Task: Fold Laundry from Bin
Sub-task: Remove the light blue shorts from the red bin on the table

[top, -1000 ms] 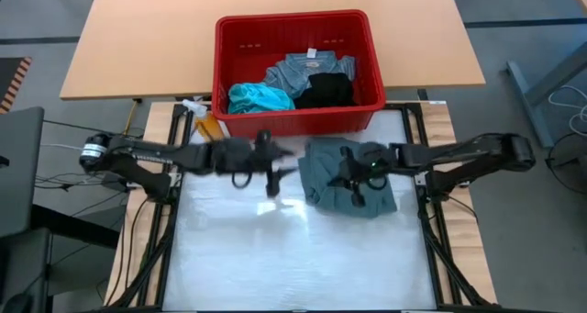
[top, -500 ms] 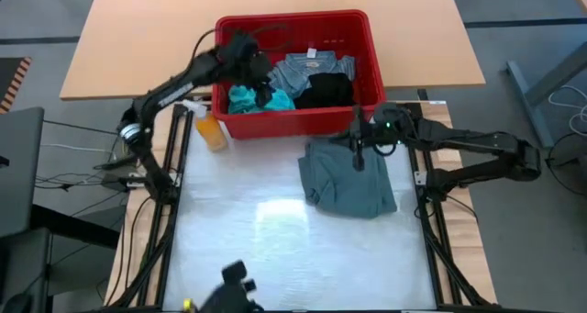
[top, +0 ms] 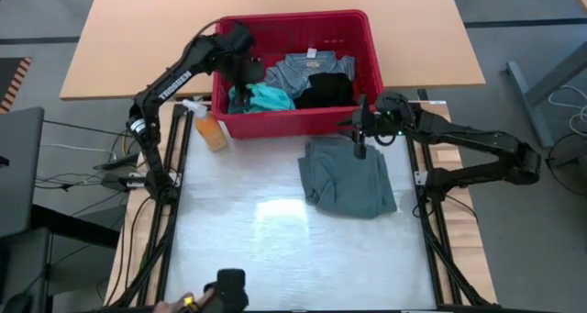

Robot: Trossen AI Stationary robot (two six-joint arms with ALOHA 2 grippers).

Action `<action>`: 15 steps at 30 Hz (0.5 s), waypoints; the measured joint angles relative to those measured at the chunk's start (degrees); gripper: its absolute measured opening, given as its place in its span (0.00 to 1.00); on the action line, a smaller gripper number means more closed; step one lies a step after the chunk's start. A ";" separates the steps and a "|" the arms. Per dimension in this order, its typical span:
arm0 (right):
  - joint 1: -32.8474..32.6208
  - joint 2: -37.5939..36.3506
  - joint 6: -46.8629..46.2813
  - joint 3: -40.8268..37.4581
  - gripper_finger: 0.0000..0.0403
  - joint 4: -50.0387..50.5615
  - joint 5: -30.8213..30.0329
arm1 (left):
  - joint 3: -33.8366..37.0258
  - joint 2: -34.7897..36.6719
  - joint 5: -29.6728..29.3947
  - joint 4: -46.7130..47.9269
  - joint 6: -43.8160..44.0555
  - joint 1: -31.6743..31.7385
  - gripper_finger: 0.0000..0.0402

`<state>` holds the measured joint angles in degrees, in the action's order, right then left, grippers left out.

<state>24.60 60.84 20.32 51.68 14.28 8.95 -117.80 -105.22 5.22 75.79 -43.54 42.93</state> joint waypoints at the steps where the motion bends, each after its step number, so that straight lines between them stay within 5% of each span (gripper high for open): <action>1: 0.12 0.00 0.19 0.00 0.39 0.21 -0.02 | 0.71 -0.03 -0.12 0.53 -0.25 -0.38 0.48; 8: 2.11 0.00 2.12 0.00 0.60 1.04 0.00 | 3.46 0.04 -9.14 -0.37 -4.35 -3.40 0.48; 15: 3.31 0.00 1.89 0.00 0.63 1.60 0.00 | 7.26 0.12 -10.65 -4.46 -6.04 -3.47 0.48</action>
<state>27.91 60.84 22.21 51.68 15.88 8.95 -110.54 -105.10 -5.43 71.34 -49.58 39.46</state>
